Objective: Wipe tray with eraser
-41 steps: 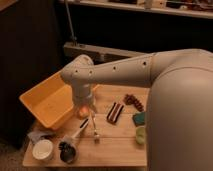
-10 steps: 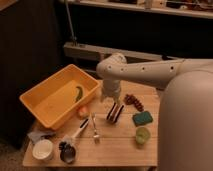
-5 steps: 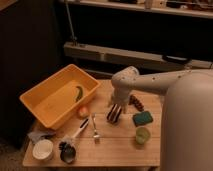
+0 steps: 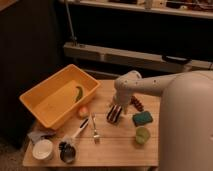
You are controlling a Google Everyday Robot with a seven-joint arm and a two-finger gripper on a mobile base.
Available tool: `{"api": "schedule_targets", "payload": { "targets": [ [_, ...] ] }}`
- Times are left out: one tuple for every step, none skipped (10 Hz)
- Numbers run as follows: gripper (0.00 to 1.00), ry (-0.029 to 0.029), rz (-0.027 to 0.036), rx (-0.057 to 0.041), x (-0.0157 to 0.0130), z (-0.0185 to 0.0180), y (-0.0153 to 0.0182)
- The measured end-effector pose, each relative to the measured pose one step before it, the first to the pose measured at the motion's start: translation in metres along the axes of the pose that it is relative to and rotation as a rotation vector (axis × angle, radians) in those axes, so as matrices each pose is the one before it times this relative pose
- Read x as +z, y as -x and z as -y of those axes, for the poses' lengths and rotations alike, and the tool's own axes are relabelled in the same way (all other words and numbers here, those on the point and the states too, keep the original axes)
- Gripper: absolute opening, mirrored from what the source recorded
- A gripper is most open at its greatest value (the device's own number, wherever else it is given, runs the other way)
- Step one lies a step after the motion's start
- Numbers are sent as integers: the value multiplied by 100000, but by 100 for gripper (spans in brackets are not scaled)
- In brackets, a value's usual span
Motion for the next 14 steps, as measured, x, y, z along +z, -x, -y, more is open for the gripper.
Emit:
{"api": "schedule_targets", "payload": {
  "targets": [
    [65, -239, -1600, -1760, 590, -30, 165],
    [65, -239, -1943, -2012, 598, -178, 56],
    [65, 114, -1585, -1840, 365, -92, 125],
    [65, 582, -934, -1486, 148, -173, 124],
    [65, 99, -949, -1283, 127, -139, -17],
    [65, 190, -1102, -1981, 117, -389, 53],
    [65, -80, -1316, -1770, 136, -387, -9],
    [65, -911, -2284, -2061, 339, -338, -57],
    [65, -1031, -2174, -1473, 368, -408, 47],
    [65, -1522, -2414, -776, 404, -302, -53],
    [65, -1367, -2242, 521, 363, 116, -28],
    [65, -955, -1591, 843, 300, 205, -57],
    [64, -432, -2039, 1339, 384, 139, -91],
    [60, -183, -1017, 1035, 181, 146, -54]
  ]
}}
